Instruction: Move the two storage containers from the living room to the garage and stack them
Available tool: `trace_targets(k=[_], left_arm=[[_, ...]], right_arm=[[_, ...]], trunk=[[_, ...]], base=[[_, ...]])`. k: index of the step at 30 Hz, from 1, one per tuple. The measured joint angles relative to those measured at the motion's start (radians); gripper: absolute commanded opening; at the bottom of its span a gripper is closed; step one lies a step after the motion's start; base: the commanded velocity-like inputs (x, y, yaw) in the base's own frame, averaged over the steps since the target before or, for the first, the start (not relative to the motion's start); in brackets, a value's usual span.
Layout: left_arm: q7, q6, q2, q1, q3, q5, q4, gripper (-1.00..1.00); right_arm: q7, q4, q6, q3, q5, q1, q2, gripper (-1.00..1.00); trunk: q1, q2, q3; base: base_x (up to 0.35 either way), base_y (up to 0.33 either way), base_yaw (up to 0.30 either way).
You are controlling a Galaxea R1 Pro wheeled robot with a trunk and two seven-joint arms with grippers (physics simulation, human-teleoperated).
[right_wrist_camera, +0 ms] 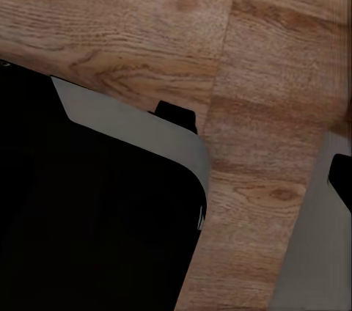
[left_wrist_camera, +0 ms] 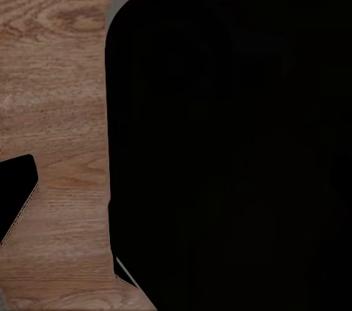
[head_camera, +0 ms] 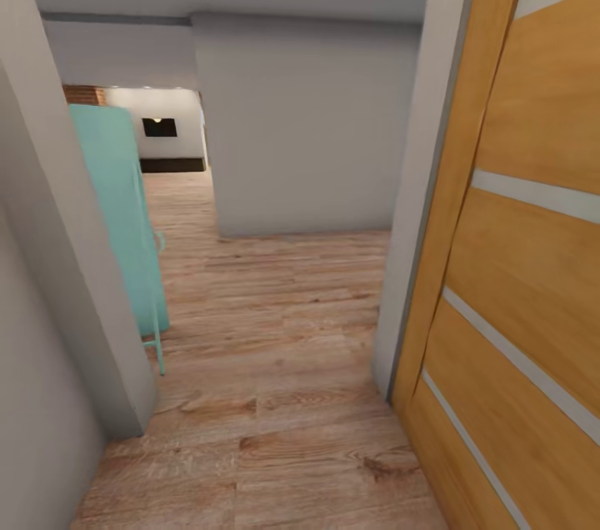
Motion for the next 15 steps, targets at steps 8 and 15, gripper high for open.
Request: trace_targets(k=[8,15], left_arm=[[0.0,0.0,0.0,0.0,0.0,0.0,0.0,1.0],[0.0,0.0,0.0,0.0,0.0,0.0,0.0,1.0]], right_arm=[[0.0,0.0,0.0,0.0,0.0,0.0,0.0,1.0],[0.0,0.0,0.0,0.001,0.0,0.0,0.0,1.0]], trunk=[[0.0,0.0,0.0],[0.0,0.0,0.0]], base=[[0.321,0.0,0.0],[0.321,0.0,0.0]])
